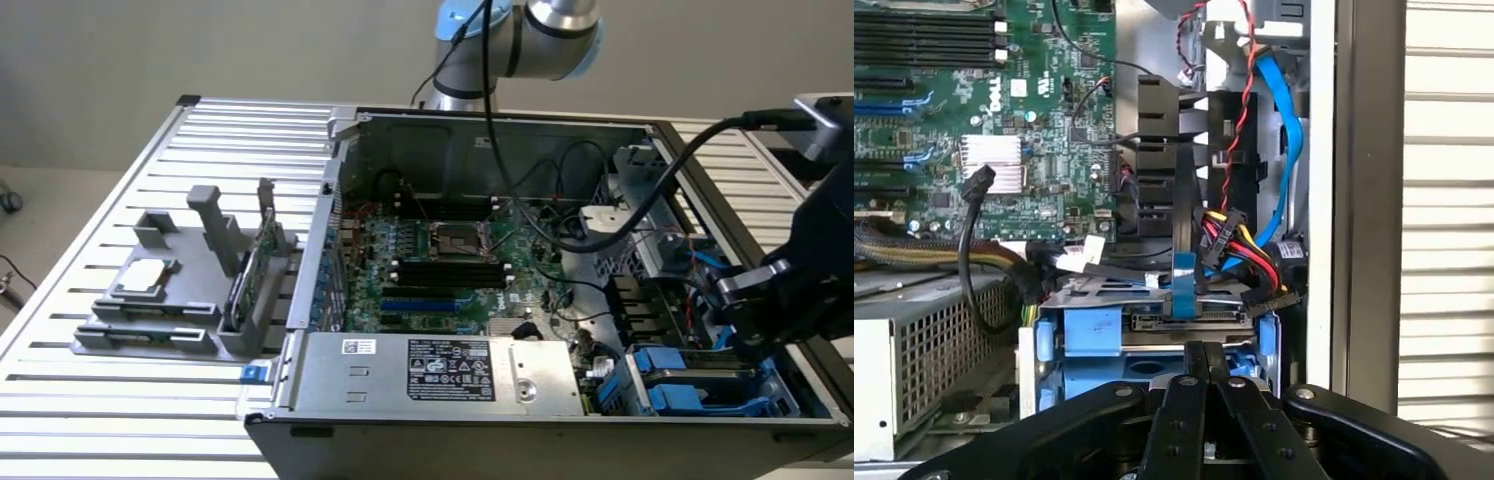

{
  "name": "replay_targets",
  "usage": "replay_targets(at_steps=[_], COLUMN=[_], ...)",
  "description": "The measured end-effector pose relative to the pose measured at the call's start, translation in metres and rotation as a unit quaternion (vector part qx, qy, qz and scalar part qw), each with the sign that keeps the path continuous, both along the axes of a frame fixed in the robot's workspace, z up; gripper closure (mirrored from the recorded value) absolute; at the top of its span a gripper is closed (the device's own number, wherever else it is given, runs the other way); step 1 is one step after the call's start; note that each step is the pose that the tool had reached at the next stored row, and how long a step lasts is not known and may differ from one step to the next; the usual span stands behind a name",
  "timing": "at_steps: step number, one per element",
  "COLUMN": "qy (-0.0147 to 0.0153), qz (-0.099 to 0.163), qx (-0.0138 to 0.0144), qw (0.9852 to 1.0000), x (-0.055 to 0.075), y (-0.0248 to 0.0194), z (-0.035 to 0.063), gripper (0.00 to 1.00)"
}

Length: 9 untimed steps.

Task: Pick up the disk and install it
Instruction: 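Insert the first disk wire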

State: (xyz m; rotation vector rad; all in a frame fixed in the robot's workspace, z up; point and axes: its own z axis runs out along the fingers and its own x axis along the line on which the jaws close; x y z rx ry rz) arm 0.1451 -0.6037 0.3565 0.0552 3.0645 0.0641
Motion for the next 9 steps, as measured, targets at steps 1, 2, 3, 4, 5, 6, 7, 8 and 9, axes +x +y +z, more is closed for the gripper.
replay_targets(at_steps=[1, 2, 3, 4, 5, 6, 7, 8, 9], qy=[0.0, 0.0, 0.0, 0.0, 0.0, 0.0, 0.0, 0.0, 0.0], qz=[-0.008, -0.015, -0.023, -0.03, -0.038, -0.045, -0.053, -0.06, -0.067], qx=[0.0, 0.0, 0.0, 0.0, 0.0, 0.0, 0.0, 0.0, 0.0], qw=[1.0, 0.9999, 0.9997, 0.9995, 0.9993, 0.999, 0.9986, 0.9982, 0.9978], x=[0.0, 0.0, 0.0, 0.0, 0.0, 0.0, 0.0, 0.0, 0.0], y=[0.0, 0.0, 0.0, 0.0, 0.0, 0.0, 0.0, 0.0, 0.0], z=[0.0, 0.0, 0.0, 0.0, 0.0, 0.0, 0.0, 0.0, 0.0], gripper=[0.89, 0.89, 0.89, 0.89, 0.89, 0.89, 0.89, 0.89, 0.89])
